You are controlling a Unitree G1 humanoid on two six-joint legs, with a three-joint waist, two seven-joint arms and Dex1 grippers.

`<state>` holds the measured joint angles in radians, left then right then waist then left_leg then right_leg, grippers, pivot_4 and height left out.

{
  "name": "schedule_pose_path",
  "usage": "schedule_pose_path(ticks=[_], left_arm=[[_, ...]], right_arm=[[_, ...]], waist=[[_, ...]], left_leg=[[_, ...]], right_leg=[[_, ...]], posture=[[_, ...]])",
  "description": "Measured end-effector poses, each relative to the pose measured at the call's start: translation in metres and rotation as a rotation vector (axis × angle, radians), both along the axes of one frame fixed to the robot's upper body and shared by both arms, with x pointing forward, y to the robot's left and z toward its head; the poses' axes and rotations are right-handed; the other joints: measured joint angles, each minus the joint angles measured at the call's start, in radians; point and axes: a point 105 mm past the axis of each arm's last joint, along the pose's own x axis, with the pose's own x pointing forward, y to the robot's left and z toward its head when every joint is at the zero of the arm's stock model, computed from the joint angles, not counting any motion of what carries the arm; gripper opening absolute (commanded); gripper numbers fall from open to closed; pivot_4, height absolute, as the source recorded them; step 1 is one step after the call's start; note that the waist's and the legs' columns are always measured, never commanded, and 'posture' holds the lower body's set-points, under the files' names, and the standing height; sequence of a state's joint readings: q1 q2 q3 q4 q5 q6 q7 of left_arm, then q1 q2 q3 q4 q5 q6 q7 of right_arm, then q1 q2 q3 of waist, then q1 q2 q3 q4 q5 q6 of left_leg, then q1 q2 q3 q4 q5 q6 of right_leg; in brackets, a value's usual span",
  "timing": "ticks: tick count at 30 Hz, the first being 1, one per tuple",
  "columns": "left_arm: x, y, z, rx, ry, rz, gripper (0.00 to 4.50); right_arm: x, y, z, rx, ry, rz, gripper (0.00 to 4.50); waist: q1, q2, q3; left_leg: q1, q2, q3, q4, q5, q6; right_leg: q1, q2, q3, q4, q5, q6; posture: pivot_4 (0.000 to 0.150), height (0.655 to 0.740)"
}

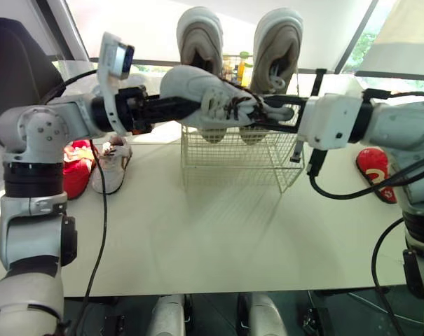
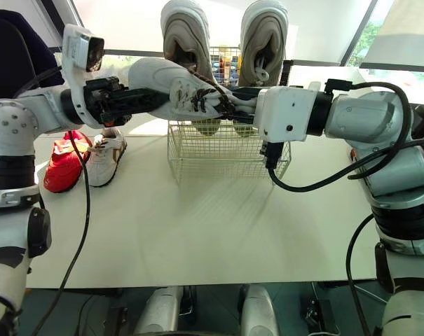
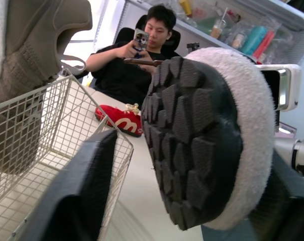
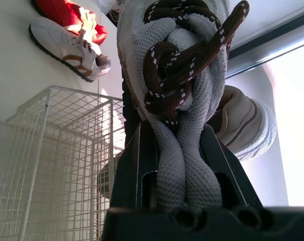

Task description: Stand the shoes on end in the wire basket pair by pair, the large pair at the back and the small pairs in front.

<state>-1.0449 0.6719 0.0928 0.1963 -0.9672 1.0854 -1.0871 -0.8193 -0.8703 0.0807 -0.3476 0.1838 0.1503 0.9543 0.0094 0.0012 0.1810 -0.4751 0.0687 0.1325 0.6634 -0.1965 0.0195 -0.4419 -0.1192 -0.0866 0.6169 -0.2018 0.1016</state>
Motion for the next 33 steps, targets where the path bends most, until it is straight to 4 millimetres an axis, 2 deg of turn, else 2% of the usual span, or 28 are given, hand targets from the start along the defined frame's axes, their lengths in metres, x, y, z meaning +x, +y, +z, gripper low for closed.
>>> schedule_pose_path(ticks=[2,3,5,7,10,11,14,15,17,19,22,24,27,29,33], left_arm=[[0.001,-0.001,-0.001,0.002,0.006,0.006,0.81],[0.001,-0.001,-0.001,0.004,0.012,0.01,0.39],[0.003,-0.001,-0.003,0.005,0.026,0.023,0.31],[0.004,0.0,-0.001,-0.027,0.038,0.034,0.31],[0.006,-0.003,0.002,-0.12,0.08,0.039,0.31],[0.006,-0.002,0.003,-0.146,0.095,0.046,0.31],[0.008,0.002,0.005,-0.261,0.131,0.066,0.31],[0.008,0.003,0.006,-0.306,0.14,0.074,0.31],[0.007,0.001,0.006,-0.344,0.148,0.08,0.31],[0.006,-0.003,0.008,-0.362,0.152,0.082,0.31],[0.003,-0.011,0.011,-0.384,0.148,0.067,0.31],[0.002,-0.014,0.013,-0.413,0.142,0.065,0.31],[0.001,-0.021,0.014,-0.437,0.135,0.067,0.31],[0.002,-0.024,0.011,-0.44,0.142,0.075,0.31],[0.005,-0.025,0.009,-0.459,0.142,0.087,0.31]], right_arm=[[0.0,0.0,0.0,-0.01,0.001,0.0,0.33],[0.0,0.0,-0.001,-0.015,0.006,0.002,0.78],[0.0,0.0,-0.001,-0.003,0.033,0.007,1.61],[-0.001,-0.001,0.003,0.077,0.107,0.022,2.69],[-0.003,-0.013,0.011,0.3,0.326,0.035,4.13],[-0.004,-0.019,0.011,0.358,0.389,0.037,4.47],[-0.002,-0.044,-0.001,0.558,0.632,0.013,4.47],[-0.001,-0.054,-0.009,0.671,0.741,0.016,4.47],[0.0,-0.058,-0.023,0.788,0.871,0.027,4.47],[0.001,-0.05,-0.033,0.88,0.975,0.065,4.47],[0.0,-0.032,-0.028,1.032,1.061,0.186,4.47],[0.002,-0.02,-0.019,1.162,1.104,0.28,4.47],[0.001,-0.001,0.001,1.266,1.132,0.41,4.47],[-0.002,0.002,0.009,1.279,1.122,0.447,4.47],[-0.002,0.002,0.012,1.305,1.114,0.452,4.47]], waist=[[-0.001,0.0,0.0],[-0.001,0.0,0.0],[-0.002,0.0,0.0],[-0.001,0.0,0.0],[0.005,-0.001,0.0],[0.005,-0.001,0.0],[0.004,-0.001,-0.001],[0.003,-0.002,-0.001],[0.002,-0.002,-0.001],[-0.003,-0.002,-0.001],[-0.006,-0.002,-0.001],[-0.007,-0.001,-0.001],[-0.004,-0.001,-0.001],[0.003,-0.001,-0.001],[0.002,-0.001,-0.001]], left_leg=[[0.0,0.0,0.0,0.0,0.0,0.0],[0.0,0.0,0.0,0.0,0.0,0.0],[0.0,0.0,0.0,0.0,0.0,0.0],[0.0,0.0,0.0,0.0,0.0,0.0],[0.0,0.0,-0.002,0.001,0.0,0.0],[0.0,0.0,-0.002,0.001,0.0,0.001],[0.001,0.0,-0.002,0.001,0.0,0.001],[0.001,0.0,-0.003,0.001,0.0,0.001],[0.002,0.0,-0.002,0.001,0.0,0.001],[0.002,0.0,-0.002,0.001,0.0,0.001],[0.003,0.0,-0.002,0.0,0.0,0.001],[0.003,0.0,-0.002,0.0,0.0,0.001],[0.002,0.0,-0.002,0.0,0.0,0.001],[0.002,0.0,-0.002,0.0,0.0,0.001],[0.002,0.0,-0.002,0.001,0.0,0.001]], right_leg=[[0.0,0.0,0.0,0.0,0.0,0.0],[0.0,0.0,0.0,0.0,0.0,0.0],[0.0,0.0,0.0,0.0,0.0,0.001],[0.0,0.0,0.0,0.001,0.002,0.003],[0.001,0.0,0.0,0.001,0.002,0.003],[0.002,0.0,0.0,0.001,0.002,0.003],[0.003,0.0,0.0,0.0,0.002,0.003],[0.004,0.0,0.0,0.0,0.002,0.003],[0.003,0.0,0.0,0.001,0.002,0.003],[0.003,0.0,0.0,0.003,0.002,0.003],[0.002,0.0,0.0,0.004,0.002,0.003],[0.002,0.001,0.0,0.004,0.002,0.003],[0.003,0.001,0.0,0.003,0.002,0.003],[0.003,0.0,0.0,0.003,0.002,0.003],[0.004,0.0,0.0,0.001,0.002,0.003]], posture=[[0.15,0.74],[0.15,0.74],[0.15,0.74],[0.15,0.74],[0.15,0.74],[0.15,0.74],[0.15,0.74],[0.15,0.74],[0.15,0.74],[0.15,0.74],[0.15,0.74],[0.15,0.74],[0.15,0.74],[0.15,0.74],[0.15,0.74]])
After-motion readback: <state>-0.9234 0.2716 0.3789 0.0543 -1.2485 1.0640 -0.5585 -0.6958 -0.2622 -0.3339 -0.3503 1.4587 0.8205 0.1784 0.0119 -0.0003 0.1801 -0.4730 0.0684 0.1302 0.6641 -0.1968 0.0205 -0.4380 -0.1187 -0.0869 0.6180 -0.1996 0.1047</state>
